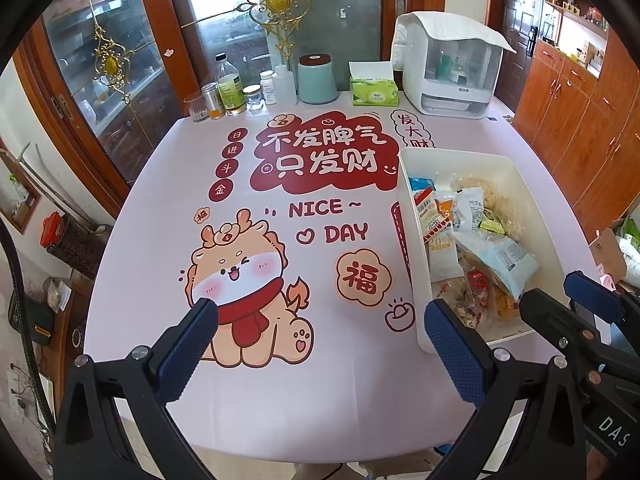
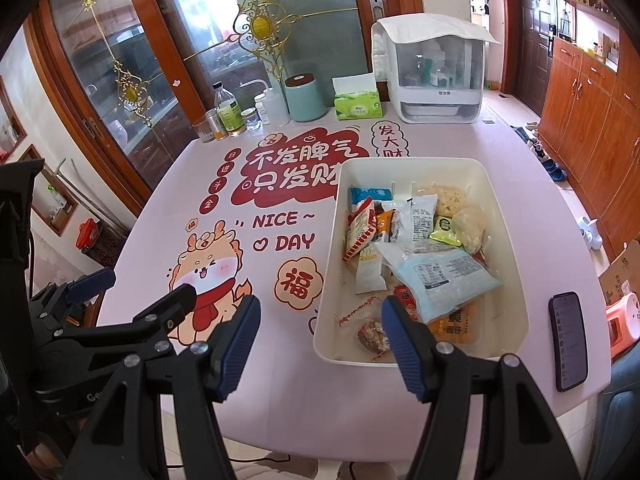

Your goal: Organize snacks

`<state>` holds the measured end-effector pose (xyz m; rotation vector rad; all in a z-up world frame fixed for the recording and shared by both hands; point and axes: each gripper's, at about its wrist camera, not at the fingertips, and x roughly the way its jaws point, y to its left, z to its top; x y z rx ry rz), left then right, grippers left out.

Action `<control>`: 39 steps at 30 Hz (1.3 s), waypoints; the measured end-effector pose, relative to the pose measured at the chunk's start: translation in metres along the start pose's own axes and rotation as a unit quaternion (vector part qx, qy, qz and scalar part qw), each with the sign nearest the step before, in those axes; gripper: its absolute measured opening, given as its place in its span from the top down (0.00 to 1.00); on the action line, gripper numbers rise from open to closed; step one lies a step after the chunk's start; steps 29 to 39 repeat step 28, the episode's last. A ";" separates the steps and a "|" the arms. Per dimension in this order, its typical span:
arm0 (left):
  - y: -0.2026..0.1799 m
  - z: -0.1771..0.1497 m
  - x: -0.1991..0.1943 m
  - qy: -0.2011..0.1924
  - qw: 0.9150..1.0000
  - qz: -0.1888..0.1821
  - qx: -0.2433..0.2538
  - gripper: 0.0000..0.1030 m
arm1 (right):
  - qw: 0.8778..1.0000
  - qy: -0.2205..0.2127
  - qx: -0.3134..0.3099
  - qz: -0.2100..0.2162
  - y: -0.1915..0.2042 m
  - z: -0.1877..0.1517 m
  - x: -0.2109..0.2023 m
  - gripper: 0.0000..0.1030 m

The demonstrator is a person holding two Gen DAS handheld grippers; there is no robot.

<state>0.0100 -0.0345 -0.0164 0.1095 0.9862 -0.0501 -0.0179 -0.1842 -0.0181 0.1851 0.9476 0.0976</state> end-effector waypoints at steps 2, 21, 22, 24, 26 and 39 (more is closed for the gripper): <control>0.000 0.000 0.000 0.000 1.000 0.000 0.000 0.01 | 1.000 0.000 0.000 0.000 0.000 0.000 0.000 0.38; -0.009 0.001 -0.002 -0.002 1.000 0.004 -0.001 0.01 | 1.000 -0.002 0.001 0.002 -0.002 0.001 0.002 0.38; -0.008 0.001 -0.001 -0.002 1.000 0.003 0.000 0.01 | 1.000 -0.002 0.001 0.002 -0.002 0.001 0.002 0.38; -0.011 0.002 -0.001 -0.001 1.000 0.005 -0.002 0.01 | 1.000 -0.003 0.000 0.003 -0.002 0.002 0.003 0.38; -0.012 0.002 -0.001 0.000 1.000 0.005 -0.003 0.01 | 1.000 -0.002 0.001 0.002 -0.003 0.002 0.003 0.38; -0.015 0.003 -0.001 0.001 1.000 0.005 -0.005 0.01 | 1.000 -0.002 0.001 0.003 -0.002 0.002 0.003 0.38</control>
